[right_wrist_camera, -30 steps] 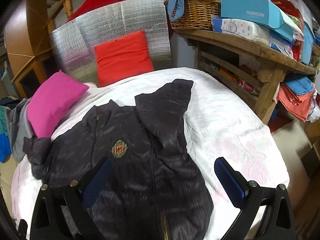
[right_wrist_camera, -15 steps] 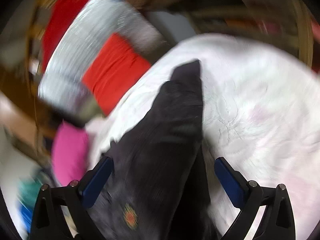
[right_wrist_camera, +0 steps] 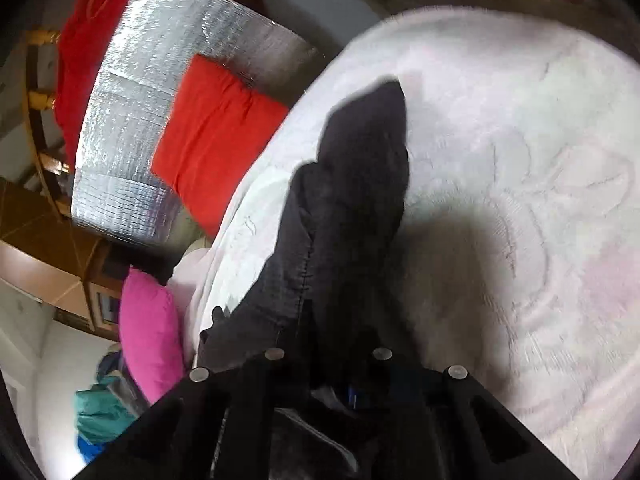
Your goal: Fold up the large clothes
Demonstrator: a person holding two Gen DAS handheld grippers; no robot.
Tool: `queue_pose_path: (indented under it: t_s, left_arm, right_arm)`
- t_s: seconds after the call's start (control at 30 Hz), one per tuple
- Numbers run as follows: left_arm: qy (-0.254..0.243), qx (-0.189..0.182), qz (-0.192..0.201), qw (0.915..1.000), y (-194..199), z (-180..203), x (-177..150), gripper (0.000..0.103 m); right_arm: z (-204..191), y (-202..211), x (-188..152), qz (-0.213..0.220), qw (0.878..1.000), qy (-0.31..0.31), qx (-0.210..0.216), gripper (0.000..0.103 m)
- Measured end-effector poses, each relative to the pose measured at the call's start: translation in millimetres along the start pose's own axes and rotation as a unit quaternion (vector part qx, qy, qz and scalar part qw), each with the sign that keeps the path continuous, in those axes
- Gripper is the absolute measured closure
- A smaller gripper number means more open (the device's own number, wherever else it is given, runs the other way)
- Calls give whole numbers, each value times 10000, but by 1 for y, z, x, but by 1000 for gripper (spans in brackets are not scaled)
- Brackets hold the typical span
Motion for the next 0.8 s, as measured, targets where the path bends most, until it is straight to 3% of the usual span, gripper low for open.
queue_pose_path:
  t_s: [0.2,0.33,0.6,0.7,0.73,0.8]
  left_arm:
    - [110,-107,505,9986,44,-16,7,0]
    - [277,-200,704,9969,67,-34,5,0]
    - [519,-127,750,9958,83,-70,-2,0]
    - [601,-50,733,9955,83,-83,-4,0]
    - [626,-33,733,9953,83,-86,-5,0]
    - [707,3,733,9948,84,-94,-7,0]
  right_arm:
    - [-98,80,-42,541,9875,1389,508,92]
    - [-150,105,-90,443,9729,2106,848,92]
    - [-193,54,-202,-538,9533,2890,692,89]
    - [-179,34,-241,-968,9425,3152,540,88]
    - [-176,27,-255,-1115,9376,3268,414,86]
    - [-163,18,-274,-1436,9301,3371,242,72]
Point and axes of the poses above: each gripper's, at about its wrist camera, not at the fingertips, and y roughly against the way its jaws point, z to its right, x to its top, the point moved 2 cm from there along -y, roughly the way its jaws point, and after that the axes turned 13 degrees about -x, right-handed, at the moved point
